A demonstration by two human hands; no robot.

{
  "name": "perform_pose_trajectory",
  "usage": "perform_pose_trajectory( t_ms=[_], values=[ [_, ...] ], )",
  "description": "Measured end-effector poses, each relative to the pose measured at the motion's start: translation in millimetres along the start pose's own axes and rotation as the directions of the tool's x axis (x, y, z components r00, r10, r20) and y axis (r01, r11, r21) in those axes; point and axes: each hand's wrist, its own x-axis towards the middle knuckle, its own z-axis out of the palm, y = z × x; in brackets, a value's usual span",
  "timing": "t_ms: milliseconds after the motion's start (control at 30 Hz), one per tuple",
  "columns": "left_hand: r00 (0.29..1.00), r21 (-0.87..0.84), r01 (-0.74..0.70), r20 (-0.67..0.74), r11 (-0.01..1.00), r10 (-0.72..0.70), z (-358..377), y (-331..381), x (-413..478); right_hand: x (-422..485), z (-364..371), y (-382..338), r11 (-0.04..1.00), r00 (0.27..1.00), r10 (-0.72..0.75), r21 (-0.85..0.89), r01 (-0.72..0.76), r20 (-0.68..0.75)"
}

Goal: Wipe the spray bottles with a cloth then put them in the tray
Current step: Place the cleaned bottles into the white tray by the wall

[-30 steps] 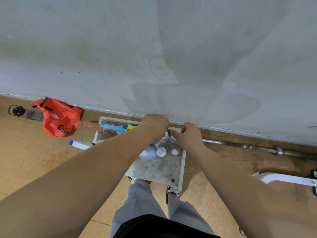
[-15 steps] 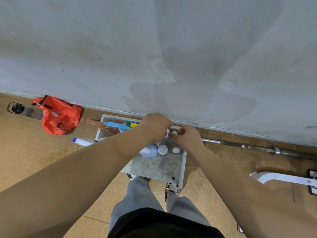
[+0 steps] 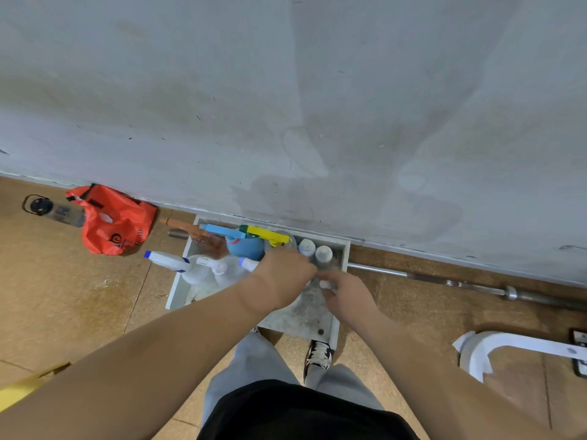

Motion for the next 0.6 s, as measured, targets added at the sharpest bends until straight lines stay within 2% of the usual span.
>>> perform_pose_trajectory(
  t_ms=[100,200,300,433,500,600],
  values=[
    [0.995,0.093,0.036,0.086,0.995,-0.044,-1,6,8,-1,3,3,0.999,0.998,0.025,0.048,-0.022,-0.063],
    [0.987,0.083,0.085,0.133,0.993,-0.095,1,7,13,-4,0,5,0.984,0.992,0.031,0.176,-0.009,-0.121],
    [0.981,0.016,0.118,0.156,0.993,-0.119,-2,5,17,-8,-7,6,0.951,0.983,0.065,0.308,-0.008,-0.174],
    [0.973,-0.150,0.185,0.166,0.971,-0.159,-9,-7,17,-15,-24,9,0.894,0.980,0.138,0.443,-0.061,-0.144],
    [0.980,-0.191,0.157,0.154,0.969,-0.128,-10,-14,15,-16,-30,11,0.884,0.978,0.158,0.461,-0.080,-0.135],
    [0.988,-0.025,0.046,0.150,0.999,-0.041,-12,-19,14,-18,-34,14,0.856,0.973,0.184,0.509,-0.089,-0.139]
  ],
)
